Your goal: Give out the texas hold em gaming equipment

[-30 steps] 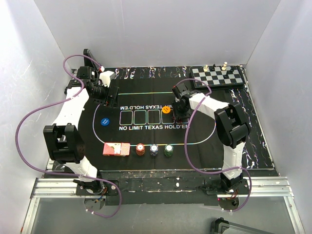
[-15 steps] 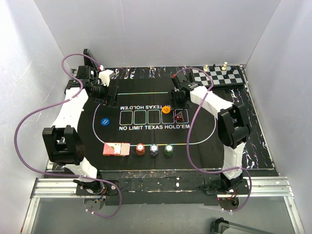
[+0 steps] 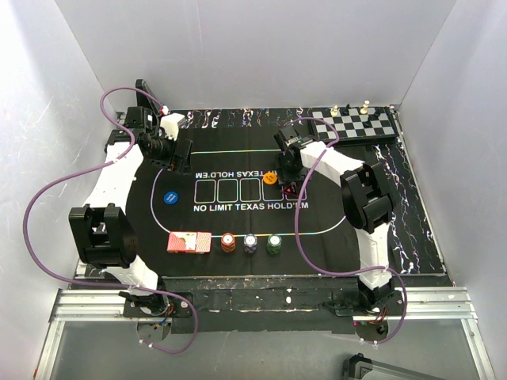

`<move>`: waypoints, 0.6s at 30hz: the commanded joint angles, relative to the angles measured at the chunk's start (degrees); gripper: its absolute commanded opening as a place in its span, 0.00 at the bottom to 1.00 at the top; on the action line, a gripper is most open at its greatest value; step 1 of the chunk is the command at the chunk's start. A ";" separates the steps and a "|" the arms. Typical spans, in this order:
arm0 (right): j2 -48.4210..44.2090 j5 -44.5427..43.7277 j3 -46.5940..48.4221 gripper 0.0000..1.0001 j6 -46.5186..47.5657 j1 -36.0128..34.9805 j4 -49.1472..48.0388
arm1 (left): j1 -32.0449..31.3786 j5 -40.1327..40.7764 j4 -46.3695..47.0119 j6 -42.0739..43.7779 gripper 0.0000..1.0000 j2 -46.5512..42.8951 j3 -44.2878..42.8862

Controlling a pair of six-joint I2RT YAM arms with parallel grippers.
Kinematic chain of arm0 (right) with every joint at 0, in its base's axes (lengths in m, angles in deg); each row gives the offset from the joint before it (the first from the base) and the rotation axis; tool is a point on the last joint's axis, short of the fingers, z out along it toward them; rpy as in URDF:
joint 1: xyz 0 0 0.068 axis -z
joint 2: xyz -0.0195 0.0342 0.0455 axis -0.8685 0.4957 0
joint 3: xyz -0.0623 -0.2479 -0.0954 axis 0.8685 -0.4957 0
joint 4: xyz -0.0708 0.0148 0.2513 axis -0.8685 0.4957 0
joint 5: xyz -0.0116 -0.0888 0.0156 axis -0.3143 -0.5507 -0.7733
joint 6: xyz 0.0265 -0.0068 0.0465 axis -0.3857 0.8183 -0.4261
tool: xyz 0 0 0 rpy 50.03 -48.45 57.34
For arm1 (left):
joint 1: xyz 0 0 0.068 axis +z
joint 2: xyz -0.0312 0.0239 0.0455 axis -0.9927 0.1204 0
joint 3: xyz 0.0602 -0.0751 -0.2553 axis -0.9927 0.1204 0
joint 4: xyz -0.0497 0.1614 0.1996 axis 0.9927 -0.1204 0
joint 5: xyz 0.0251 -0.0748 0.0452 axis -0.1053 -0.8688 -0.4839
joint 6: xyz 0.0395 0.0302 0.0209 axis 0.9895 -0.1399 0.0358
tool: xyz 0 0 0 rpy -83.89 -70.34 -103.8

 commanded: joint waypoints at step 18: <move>0.71 -0.19 0.09 0.64 -4.33 0.18 -2.25 | -0.12 0.79 -0.29 1.26 0.98 -5.25 0.84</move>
